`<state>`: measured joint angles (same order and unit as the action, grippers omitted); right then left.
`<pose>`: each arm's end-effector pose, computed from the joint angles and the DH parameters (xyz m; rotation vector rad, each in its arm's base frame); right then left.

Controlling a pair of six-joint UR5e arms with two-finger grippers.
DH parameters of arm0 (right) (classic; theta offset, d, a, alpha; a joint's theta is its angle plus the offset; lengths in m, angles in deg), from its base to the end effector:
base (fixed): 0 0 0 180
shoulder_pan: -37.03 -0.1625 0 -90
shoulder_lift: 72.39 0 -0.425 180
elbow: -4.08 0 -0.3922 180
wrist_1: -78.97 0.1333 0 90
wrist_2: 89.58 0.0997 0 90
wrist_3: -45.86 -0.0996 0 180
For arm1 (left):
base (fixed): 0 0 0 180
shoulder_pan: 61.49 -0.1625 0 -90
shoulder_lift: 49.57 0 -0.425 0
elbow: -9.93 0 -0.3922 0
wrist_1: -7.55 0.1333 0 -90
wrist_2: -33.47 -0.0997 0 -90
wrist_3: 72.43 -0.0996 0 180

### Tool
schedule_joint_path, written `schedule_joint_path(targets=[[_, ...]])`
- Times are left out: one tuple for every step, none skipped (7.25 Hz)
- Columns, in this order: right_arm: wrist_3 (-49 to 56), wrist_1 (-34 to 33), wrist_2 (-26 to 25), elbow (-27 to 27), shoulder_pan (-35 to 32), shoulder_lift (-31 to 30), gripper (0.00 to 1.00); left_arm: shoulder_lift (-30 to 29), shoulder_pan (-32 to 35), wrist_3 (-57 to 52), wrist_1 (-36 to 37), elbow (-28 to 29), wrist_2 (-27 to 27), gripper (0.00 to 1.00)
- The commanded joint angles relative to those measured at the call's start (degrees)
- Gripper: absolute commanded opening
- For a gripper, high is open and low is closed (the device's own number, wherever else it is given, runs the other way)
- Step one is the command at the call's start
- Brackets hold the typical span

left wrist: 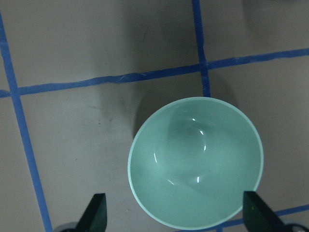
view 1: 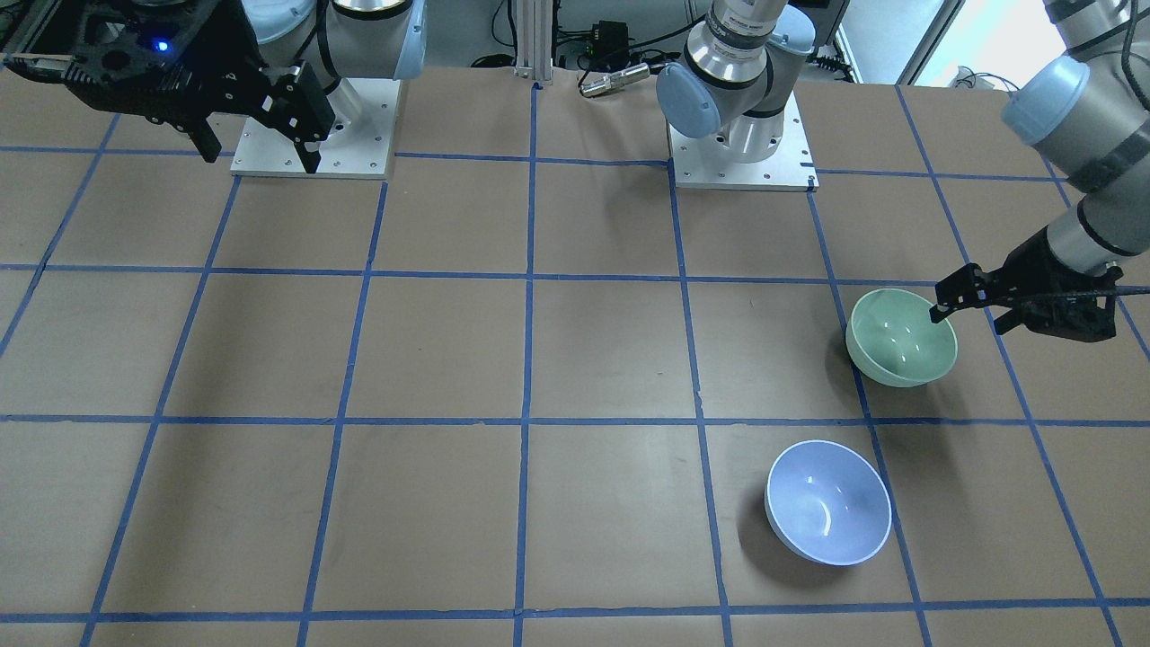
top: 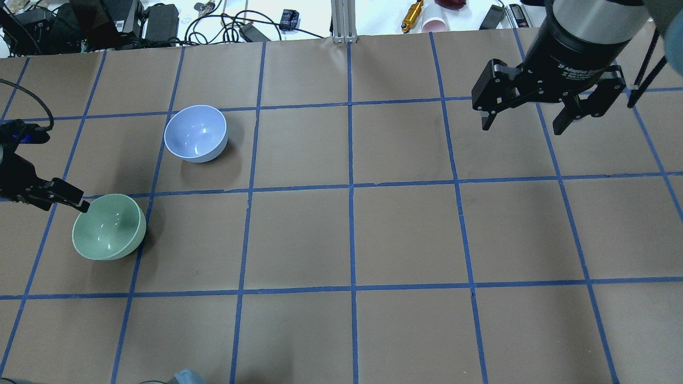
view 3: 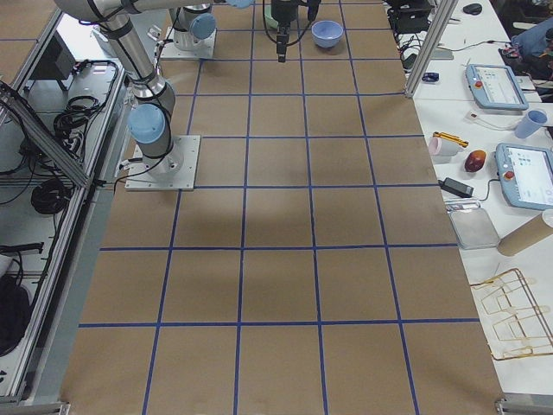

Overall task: Stack green bowl on blue bowl
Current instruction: 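Move the left gripper down to the rim of the green bowl, then close the left gripper on the green bowl's rim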

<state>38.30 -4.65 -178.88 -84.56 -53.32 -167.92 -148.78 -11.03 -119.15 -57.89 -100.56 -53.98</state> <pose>0.1373 -0.4482 0.5339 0.1966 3.1226 -0.0126 0.2115 -0.4726 0.2797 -0.1878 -3.0416 -0.0535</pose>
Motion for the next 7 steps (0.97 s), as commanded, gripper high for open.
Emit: schedule_joint_path(targets=[[0.0,-0.05,0.0,0.05,0.0,0.0,1.0,-2.9,-3.24,-3.18,2.51,-1.3,0.08,1.0],[0.0,0.04,0.0,-0.04,0.0,0.0,1.0,-4.22,-3.7,-3.03,2.68,-1.39,0.17,1.0],[0.0,-0.05,0.0,-0.04,0.0,0.0,1.0,-5.54,-3.7,-2.68,2.94,-1.48,0.43,1.0],[0.0,-0.05,0.0,-0.04,0.0,0.0,1.0,-6.43,-3.7,-2.24,3.21,-1.56,0.26,1.0],[0.0,-0.05,0.0,-0.04,0.0,0.0,1.0,-7.22,-3.7,-1.71,5.12,-1.65,-0.09,1.0],[0.0,-0.05,0.0,-0.04,0.0,0.0,1.0,-7.49,-3.7,-1.62,5.4,-2.78,-0.09,1.0],[0.0,0.04,0.0,0.05,0.0,0.0,1.0,-7.66,-3.7,-1.18,7.15,-4.54,0.08,1.0]])
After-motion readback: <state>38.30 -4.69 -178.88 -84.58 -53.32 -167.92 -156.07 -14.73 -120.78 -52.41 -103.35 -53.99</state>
